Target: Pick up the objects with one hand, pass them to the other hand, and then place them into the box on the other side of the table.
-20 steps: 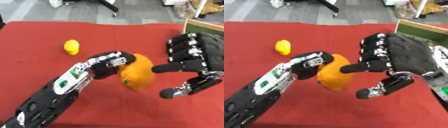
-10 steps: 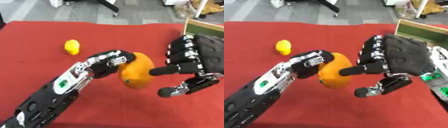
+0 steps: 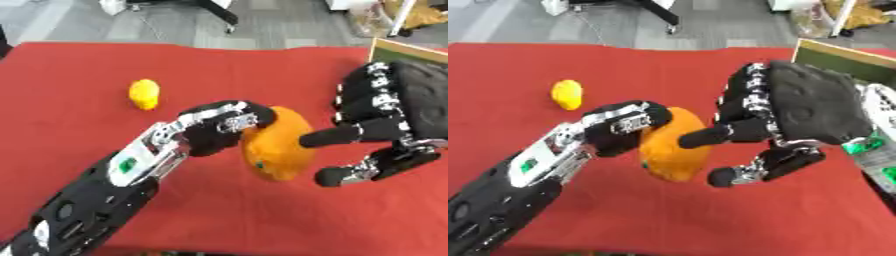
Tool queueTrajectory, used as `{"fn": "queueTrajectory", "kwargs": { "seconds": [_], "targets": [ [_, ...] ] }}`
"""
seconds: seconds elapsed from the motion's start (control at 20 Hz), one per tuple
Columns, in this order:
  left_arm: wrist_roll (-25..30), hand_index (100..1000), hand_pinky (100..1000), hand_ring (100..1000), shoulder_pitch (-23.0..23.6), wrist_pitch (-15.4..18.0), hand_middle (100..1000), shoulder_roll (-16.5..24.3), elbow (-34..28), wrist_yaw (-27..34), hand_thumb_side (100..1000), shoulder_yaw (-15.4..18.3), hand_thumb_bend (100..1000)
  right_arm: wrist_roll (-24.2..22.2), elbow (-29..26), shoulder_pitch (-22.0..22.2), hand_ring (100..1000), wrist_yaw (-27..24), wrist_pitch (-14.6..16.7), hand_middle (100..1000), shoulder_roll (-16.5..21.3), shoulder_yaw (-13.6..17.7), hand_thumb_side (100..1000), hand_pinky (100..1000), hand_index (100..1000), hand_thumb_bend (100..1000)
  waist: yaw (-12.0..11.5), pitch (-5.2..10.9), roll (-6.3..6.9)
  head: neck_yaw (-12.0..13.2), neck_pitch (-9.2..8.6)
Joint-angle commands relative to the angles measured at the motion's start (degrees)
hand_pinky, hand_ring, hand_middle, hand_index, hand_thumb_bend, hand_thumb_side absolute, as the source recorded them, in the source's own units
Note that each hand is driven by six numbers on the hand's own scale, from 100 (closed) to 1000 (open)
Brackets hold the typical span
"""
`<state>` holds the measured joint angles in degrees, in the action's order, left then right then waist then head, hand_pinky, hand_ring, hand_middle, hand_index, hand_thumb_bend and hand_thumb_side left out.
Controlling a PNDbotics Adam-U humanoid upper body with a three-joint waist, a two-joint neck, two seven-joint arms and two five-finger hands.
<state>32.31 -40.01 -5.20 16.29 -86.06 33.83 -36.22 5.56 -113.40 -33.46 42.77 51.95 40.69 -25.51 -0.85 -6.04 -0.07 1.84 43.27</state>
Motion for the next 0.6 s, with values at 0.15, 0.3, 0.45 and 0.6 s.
{"fn": "queueTrajectory", "kwargs": {
  "seconds": [0.15, 0.3, 0.45, 0.6],
  "targets": [
    [-0.53, 558, 664, 586, -1.94, 0.69, 481, 0.79, -2.26, 0.66, 631, 0.93, 100, -2.60, -1.19, -0.96, 207, 1.23, 0.02, 209, 1.20, -1.29, 278, 104, 765, 421, -0.09, 0.11, 0.16, -0.27, 0.31],
    [-0.27, 558, 666, 588, -2.21, 0.89, 481, 1.05, -2.97, 0.31, 629, 1.05, 100, -5.04, -1.19, -1.40, 211, 1.77, 0.02, 214, 1.00, -1.48, 293, 119, 763, 422, -0.06, 0.16, 0.19, -0.26, 0.37],
    [1.07, 557, 669, 591, -2.43, 1.41, 481, 1.40, -3.64, -0.20, 625, 1.00, 100, -7.99, -1.19, -1.91, 224, 2.72, 0.02, 227, 0.73, -1.69, 314, 145, 770, 422, -0.04, 0.21, 0.19, -0.30, 0.44],
    [2.97, 556, 672, 591, -2.62, 2.11, 480, 1.70, -4.14, -0.64, 620, 1.12, 100, -11.29, -1.19, -2.23, 239, 3.65, 0.02, 236, 0.43, -1.94, 331, 173, 777, 420, -0.04, 0.23, 0.19, -0.39, 0.50]
  ]
}}
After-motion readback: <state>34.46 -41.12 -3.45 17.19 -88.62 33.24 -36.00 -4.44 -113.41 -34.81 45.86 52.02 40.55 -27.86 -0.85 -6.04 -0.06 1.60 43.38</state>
